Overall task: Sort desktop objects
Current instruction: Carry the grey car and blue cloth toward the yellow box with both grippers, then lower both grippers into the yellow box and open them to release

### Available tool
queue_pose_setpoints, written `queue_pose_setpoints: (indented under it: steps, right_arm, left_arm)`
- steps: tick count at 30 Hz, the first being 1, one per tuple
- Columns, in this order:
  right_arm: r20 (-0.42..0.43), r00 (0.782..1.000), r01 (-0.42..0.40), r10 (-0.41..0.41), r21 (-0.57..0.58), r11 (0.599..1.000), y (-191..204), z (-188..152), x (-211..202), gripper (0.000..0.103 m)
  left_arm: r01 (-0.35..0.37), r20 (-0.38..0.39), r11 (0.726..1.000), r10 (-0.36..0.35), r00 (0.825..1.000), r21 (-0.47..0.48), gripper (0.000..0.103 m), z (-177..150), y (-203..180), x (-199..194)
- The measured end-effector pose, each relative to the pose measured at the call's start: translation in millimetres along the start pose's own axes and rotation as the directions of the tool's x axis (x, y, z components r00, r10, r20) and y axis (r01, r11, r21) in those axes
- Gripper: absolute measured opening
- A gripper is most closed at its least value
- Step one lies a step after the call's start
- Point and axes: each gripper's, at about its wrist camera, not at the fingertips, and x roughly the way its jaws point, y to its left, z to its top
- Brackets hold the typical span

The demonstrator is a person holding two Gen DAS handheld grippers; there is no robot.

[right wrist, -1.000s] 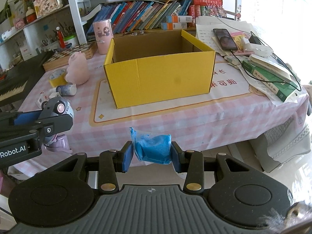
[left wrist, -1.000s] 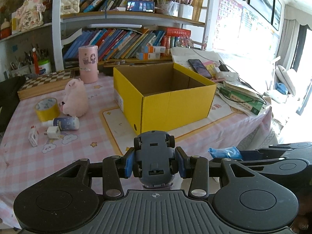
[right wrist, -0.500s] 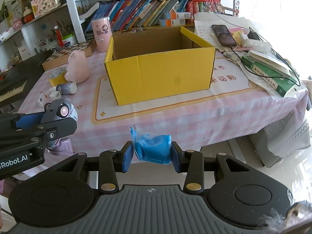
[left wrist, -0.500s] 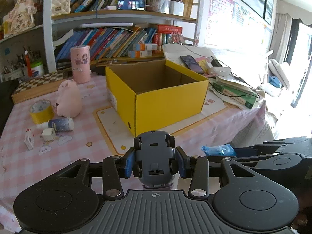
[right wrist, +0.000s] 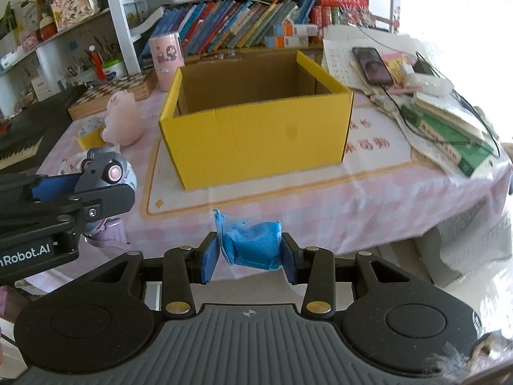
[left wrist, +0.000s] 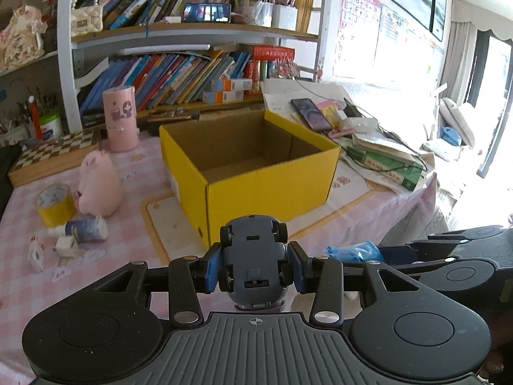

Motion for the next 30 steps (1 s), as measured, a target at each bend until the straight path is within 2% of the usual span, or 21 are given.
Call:
queue_pose_setpoints:
  steps: [10,14,17,22,28,30]
  right_arm:
    - [0.115,0.991,-0.054,0.069,-0.134,0.989,-30,76,14,0.038]
    - [0.172,0.979,-0.072,0.114,-0.233,0.97,-42,114,24,0.038]
    - [0.175,0.972,-0.098,0.157,-0.303,0.948,-49,142,37,0.038]
    - [0.138,0.969,-0.114,0.204,-0.485,0.867,-52,182,78,0.038]
    - [0.015,0.977,-0.149,0.211,-0.657,0.739,-45,218,150,0.038]
    - [-0.021,0.981,-0.149,0.194,-0.723,0.674,-39,223,174,0.038]
  left_arm:
    - [-0.044,0.11,0.998,0.049,0.993,-0.046,0.042,64,-4,30]
    - [-0.072,0.144,0.994,0.083,0.986,-0.076,0.042,94,-4,47]
    - [-0.09,0.144,0.993,0.101,0.984,-0.082,0.042,115,-5,64]
    - [-0.151,0.12,0.987,0.157,0.98,-0.06,0.042,140,-7,107]
    - [-0.199,-0.017,0.977,0.199,0.98,-0.077,0.042,158,14,174]
    - [-0.223,-0.068,0.972,0.218,0.974,-0.08,0.042,159,22,197]
